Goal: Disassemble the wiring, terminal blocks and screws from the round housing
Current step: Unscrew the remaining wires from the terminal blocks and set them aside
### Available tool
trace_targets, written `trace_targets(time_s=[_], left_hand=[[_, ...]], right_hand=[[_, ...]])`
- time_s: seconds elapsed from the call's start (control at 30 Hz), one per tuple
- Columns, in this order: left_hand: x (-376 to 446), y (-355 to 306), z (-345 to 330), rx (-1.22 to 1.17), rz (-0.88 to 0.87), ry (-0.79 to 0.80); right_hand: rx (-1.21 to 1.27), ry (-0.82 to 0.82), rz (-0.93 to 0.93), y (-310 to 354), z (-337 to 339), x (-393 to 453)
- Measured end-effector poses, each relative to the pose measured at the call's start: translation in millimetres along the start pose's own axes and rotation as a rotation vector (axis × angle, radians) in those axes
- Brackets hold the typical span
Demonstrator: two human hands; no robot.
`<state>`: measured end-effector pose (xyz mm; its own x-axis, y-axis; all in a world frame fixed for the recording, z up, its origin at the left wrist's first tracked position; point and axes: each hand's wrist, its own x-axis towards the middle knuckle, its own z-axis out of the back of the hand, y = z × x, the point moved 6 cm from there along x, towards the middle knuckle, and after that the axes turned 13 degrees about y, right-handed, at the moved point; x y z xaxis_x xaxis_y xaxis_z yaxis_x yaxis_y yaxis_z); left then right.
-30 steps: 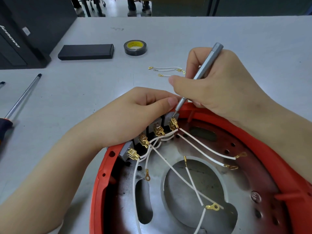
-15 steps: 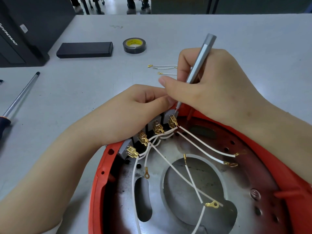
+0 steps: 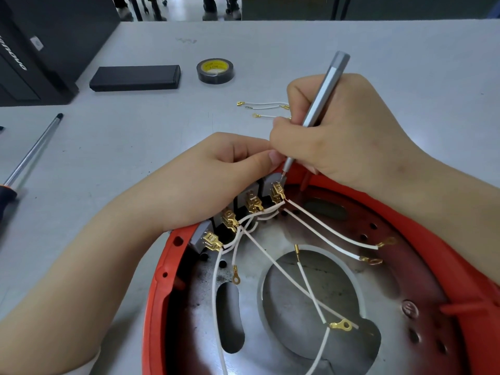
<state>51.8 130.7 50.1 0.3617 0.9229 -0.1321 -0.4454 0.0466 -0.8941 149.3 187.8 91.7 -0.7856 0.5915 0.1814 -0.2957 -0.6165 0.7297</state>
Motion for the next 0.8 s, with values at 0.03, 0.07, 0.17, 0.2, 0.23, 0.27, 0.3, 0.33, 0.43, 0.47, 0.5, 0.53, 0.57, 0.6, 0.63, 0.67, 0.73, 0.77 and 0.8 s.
trace_targets(time_s=[0.03,0.07,0.17,0.2,0.23,0.27,0.3,0.33,0.43,0.47,0.5,0.53,0.57,0.6,0.63,0.67,0.73,0.77,0.8], left_hand=[[0.0,0.1,0.3,-0.004,-0.002,-0.005],[-0.2,-0.2,0.4,-0.007,-0.005,-0.007],[-0.3,-0.4,-0.7,-0.006,-0.003,0.003],[-0.2,-1.0,-1.1,-0.011,-0.006,0.010],[0.2,-1.8,-1.7,-0.016,-0.015,0.015],[0.5,-2.3,-1.9,-0.020,-0.022,0.019],[0.8,-2.6,-2.2,-0.022,-0.025,0.022],[0.7,-2.6,-2.1,-0.024,-0.026,0.022],[0.2,-2.7,-1.2,-0.016,-0.032,0.009],[0.1,-2.4,-0.8,-0.013,-0.029,0.001],[0.0,-1.8,-0.4,-0.011,-0.023,-0.007],[-0.2,-1.5,-0.1,-0.007,-0.016,-0.010],[-0.3,-1.5,-0.2,-0.004,-0.011,-0.008],[-0.6,-1.9,-0.5,0.000,-0.009,-0.003],[-0.9,-2.6,-0.9,0.004,-0.009,0.002],[-1.2,-2.5,-0.6,0.012,-0.005,0.003],[-1.0,-1.8,-0.1,0.030,0.001,-0.003],[-0.6,-2.0,-0.3,0.039,0.002,-0.003],[-0.3,-2.8,-1.1,0.044,0.003,0.004]], right_hand=[[0.000,0.005,-0.004,-0.3,-0.3,0.5],[0.003,0.012,-0.009,-0.4,-0.5,0.9],[0.028,0.027,-0.014,-0.7,-1.1,2.1],[0.034,0.022,-0.014,-0.9,-0.7,2.1],[0.034,0.011,-0.014,-1.0,0.4,2.2],[0.031,-0.003,-0.013,-1.2,1.4,1.9],[0.028,-0.016,-0.009,-1.1,2.4,1.6],[0.021,-0.024,-0.005,-0.7,2.8,0.8],[-0.036,-0.044,0.018,1.6,2.7,-1.9],[-0.051,-0.050,0.023,2.6,2.4,-2.7],[-0.056,-0.051,0.025,3.2,2.1,-3.1],[-0.053,-0.050,0.026,3.5,1.9,-3.1],[-0.047,-0.044,0.026,3.3,1.9,-2.8],[-0.038,-0.033,0.020,2.8,1.4,-2.2],[-0.027,-0.020,0.011,1.9,1.1,-1.3],[-0.013,-0.007,0.000,0.8,0.5,-0.3],[0.008,0.014,-0.017,-0.5,-0.5,1.7],[0.010,0.020,-0.022,-0.3,-0.9,2.4],[0.012,0.022,-0.026,0.2,-1.2,3.0]])
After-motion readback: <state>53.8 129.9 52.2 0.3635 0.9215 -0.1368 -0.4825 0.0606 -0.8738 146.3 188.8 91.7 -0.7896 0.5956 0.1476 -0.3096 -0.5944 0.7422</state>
